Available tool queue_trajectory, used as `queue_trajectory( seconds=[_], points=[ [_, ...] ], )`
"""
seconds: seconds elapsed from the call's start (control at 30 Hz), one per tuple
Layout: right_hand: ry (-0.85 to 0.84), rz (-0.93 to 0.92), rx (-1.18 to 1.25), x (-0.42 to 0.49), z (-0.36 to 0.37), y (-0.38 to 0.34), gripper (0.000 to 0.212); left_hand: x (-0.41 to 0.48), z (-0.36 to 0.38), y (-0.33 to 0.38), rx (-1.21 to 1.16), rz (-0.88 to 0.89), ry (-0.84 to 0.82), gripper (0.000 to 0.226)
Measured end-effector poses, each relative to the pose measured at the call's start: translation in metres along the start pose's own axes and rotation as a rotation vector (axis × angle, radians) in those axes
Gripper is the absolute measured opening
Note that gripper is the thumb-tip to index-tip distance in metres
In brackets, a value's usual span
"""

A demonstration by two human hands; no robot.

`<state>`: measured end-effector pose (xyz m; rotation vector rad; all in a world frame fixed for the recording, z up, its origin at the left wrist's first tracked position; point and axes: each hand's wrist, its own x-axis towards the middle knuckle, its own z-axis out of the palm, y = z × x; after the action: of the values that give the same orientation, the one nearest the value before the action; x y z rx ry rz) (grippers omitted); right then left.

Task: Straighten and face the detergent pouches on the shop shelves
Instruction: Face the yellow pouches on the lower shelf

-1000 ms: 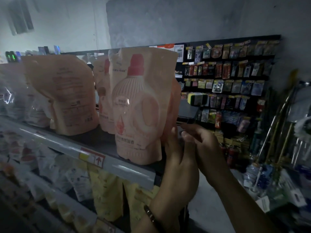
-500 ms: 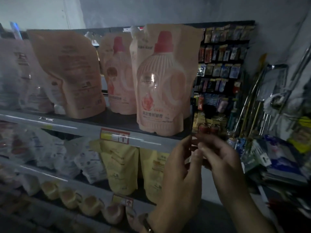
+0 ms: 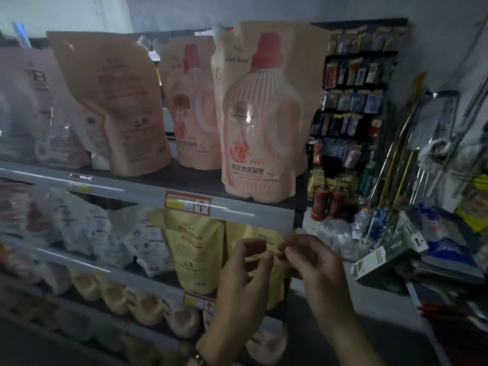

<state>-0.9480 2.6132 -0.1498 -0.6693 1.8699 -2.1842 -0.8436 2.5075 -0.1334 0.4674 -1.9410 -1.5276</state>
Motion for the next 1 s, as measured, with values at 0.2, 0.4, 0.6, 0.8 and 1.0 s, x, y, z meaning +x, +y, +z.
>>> queue_trajectory(
  seconds=[0.2,0.4,0.6,0.8,1.0],
  points=[
    [0.053,0.092,-0.08,0.001,-0.004,0.027,0.016,0.008,-0.007,-0.03,-0.024,-0.176,0.032,0.015],
    [0.119,0.232,-0.213,0.008,-0.006,0.064,0.038,0.019,-0.019,-0.064,0.072,-0.284,-0.018,0.048],
    [0.143,0.277,-0.129,0.016,0.005,0.091,0.052,0.038,-0.033,-0.089,0.116,-0.298,-0.137,0.041],
    [0.184,0.238,-0.163,0.032,0.02,0.111,0.038,0.051,-0.047,-0.106,0.111,-0.33,-0.241,0.061],
    [0.096,0.264,-0.164,0.041,0.011,0.12,0.046,0.052,-0.048,-0.123,0.115,-0.358,-0.334,0.106]
  ],
)
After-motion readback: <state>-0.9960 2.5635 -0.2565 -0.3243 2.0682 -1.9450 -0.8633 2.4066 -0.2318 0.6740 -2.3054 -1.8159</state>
